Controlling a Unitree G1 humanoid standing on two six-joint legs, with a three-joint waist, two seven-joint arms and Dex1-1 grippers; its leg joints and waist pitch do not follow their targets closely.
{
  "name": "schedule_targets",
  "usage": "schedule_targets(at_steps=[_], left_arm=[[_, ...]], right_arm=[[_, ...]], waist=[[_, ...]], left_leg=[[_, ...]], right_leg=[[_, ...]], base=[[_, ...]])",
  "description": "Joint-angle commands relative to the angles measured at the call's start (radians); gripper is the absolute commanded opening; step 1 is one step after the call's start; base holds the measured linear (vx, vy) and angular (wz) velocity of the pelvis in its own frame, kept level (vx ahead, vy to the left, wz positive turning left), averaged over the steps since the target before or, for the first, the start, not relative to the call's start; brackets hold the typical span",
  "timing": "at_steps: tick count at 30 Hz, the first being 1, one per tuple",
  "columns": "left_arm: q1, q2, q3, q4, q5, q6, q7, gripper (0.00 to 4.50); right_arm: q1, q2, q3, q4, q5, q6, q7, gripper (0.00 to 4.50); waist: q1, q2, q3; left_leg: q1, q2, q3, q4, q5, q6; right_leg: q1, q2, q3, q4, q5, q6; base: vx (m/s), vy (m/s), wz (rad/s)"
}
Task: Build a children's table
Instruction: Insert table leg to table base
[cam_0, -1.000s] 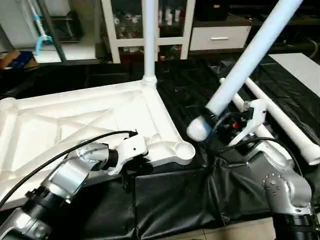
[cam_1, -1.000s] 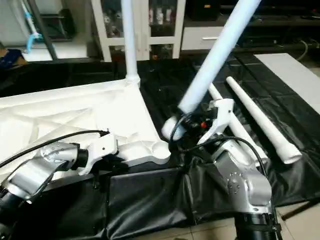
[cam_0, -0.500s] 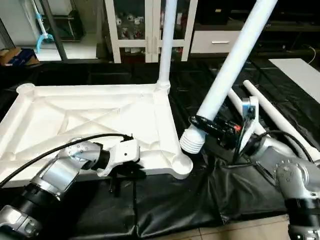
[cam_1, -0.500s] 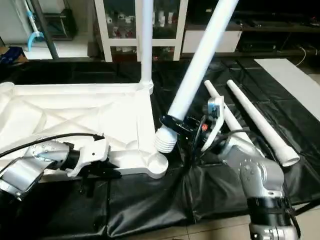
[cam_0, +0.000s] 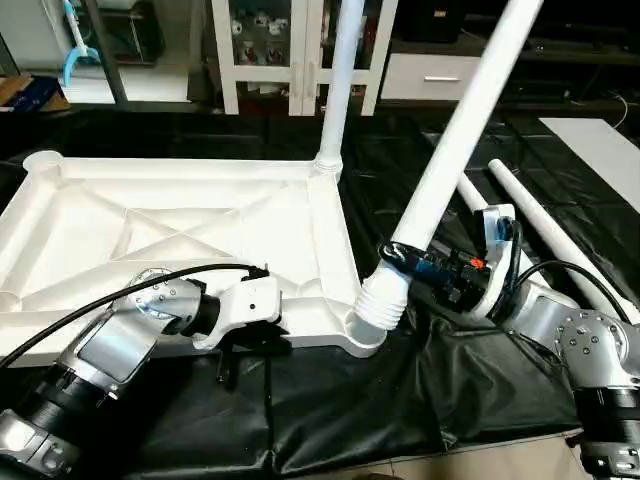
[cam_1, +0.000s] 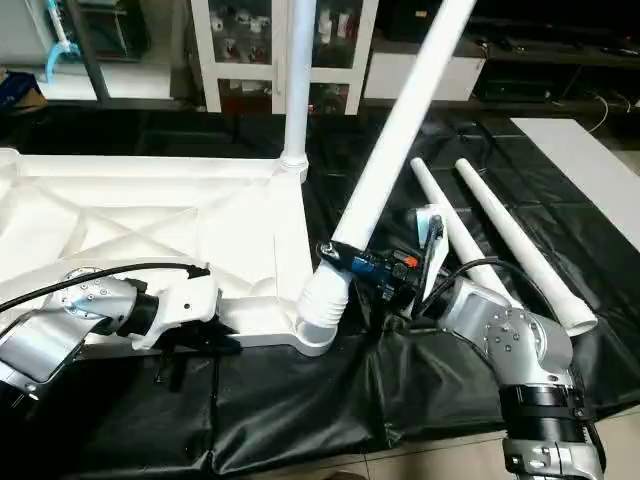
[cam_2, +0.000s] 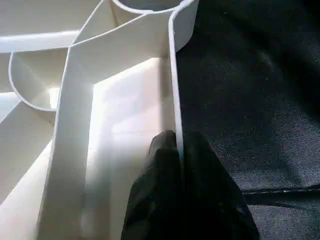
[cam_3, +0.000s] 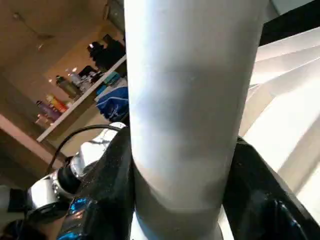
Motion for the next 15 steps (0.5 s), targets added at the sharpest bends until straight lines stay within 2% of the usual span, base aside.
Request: schedule_targets(at_steps=[1, 2, 3, 5, 6, 7, 8, 9, 11, 13, 15], left_arm=[[0.030, -0.016, -0.034, -0.001, -0.006, 0.011, -0.022, 0.02], [0.031, -0.014, -0.033, -0.008, -0.009, 0.018, -0.027, 0.02], [0.031, -0.014, -0.033, -0.008, -0.009, 0.018, -0.027, 0.02], [0.030, -0.011, -0.030, -0.016, -0.013, 0.028, -0.032, 0.02], [0.030, -0.011, -0.029, -0.022, -0.016, 0.035, -0.034, 0.02], [0.028, -0.009, -0.030, -0.024, -0.014, 0.037, -0.035, 0.02], [0.028, -0.008, -0.030, -0.029, -0.013, 0.040, -0.037, 0.02], [0.027, -0.006, -0.032, -0.032, -0.010, 0.043, -0.040, 0.02], [0.028, -0.006, -0.032, -0.035, -0.009, 0.046, -0.041, 0.02], [0.026, -0.006, -0.032, -0.037, -0.009, 0.050, -0.043, 0.02], [0.025, -0.006, -0.031, -0.040, -0.008, 0.053, -0.046, 0.02]], right_arm=[[-0.018, -0.011, 0.014, 0.003, -0.026, -0.018, 0.014, 1.86], [-0.020, -0.011, 0.038, 0.007, -0.071, -0.060, 0.008, 1.86], [-0.020, -0.011, 0.038, 0.007, -0.071, -0.060, 0.008, 1.86], [-0.028, -0.006, 0.084, 0.020, -0.173, -0.168, -0.018, 1.86], [-0.032, 0.001, 0.099, 0.022, -0.196, -0.196, -0.021, 1.86], [-0.035, 0.006, 0.113, 0.022, -0.216, -0.223, -0.019, 1.86], [-0.033, 0.000, 0.143, 0.025, -0.245, -0.244, 0.002, 1.86], [-0.030, -0.013, 0.177, 0.033, -0.275, -0.261, 0.026, 1.86], [-0.027, -0.019, 0.188, 0.042, -0.287, -0.267, 0.036, 1.86], [-0.024, -0.026, 0.195, 0.052, -0.302, -0.282, 0.040, 1.86], [-0.020, -0.040, 0.214, 0.059, -0.326, -0.298, 0.055, 1.86]], waist=[[-0.007, -0.013, -0.033], [-0.006, -0.013, -0.032], [-0.007, -0.014, -0.032], [-0.006, -0.009, -0.031], [-0.007, -0.011, -0.030], [-0.004, -0.009, -0.029], [-0.005, -0.009, -0.028], [-0.005, -0.008, -0.029], [-0.005, -0.008, -0.028], [-0.005, -0.007, -0.025], [-0.006, -0.004, -0.024]], left_leg=[[0.018, 0.076, -0.031, -0.092, -0.202, 0.011], [0.020, 0.077, -0.028, -0.092, -0.186, 0.016], [0.019, 0.077, -0.027, -0.093, -0.181, 0.014], [0.020, 0.078, -0.022, -0.093, -0.167, 0.011], [0.021, 0.077, -0.018, -0.093, -0.165, 0.009], [0.023, 0.078, -0.016, -0.093, -0.164, 0.011], [0.019, 0.079, -0.016, -0.094, -0.158, 0.013], [0.020, 0.080, -0.016, -0.094, -0.154, 0.015], [0.021, 0.081, -0.012, -0.093, -0.147, 0.026], [0.017, 0.082, -0.014, -0.096, -0.143, 0.028], [0.019, 0.083, -0.016, -0.098, -0.166, 0.021]], right_leg=[[0.009, -0.089, 0.047, -0.103, -0.437, -0.151], [0.008, -0.088, 0.047, -0.103, -0.414, -0.155], [0.007, -0.087, 0.047, -0.101, -0.404, -0.158], [0.005, -0.086, 0.048, -0.099, -0.373, -0.167], [0.005, -0.084, 0.048, -0.099, -0.360, -0.172], [0.004, -0.084, 0.050, -0.097, -0.344, -0.177], [0.007, -0.083, 0.049, -0.095, -0.327, -0.181], [0.008, -0.083, 0.049, -0.094, -0.317, -0.184], [0.009, -0.082, 0.050, -0.091, -0.279, -0.198], [0.012, -0.082, 0.049, -0.090, -0.274, -0.200], [0.012, -0.083, 0.049, -0.092, -0.298, -0.198]], base=[[0.000, 0.000, 0.00], [0.000, 0.000, 0.00], [0.000, 0.000, 0.00], [0.000, 0.000, 0.00], [0.000, 0.000, 0.00], [0.000, 0.000, 0.00], [0.000, 0.000, 0.00], [0.000, 0.000, 0.00], [0.000, 0.000, 0.00], [0.000, 0.000, 0.00], [0.000, 0.000, 0.00]])
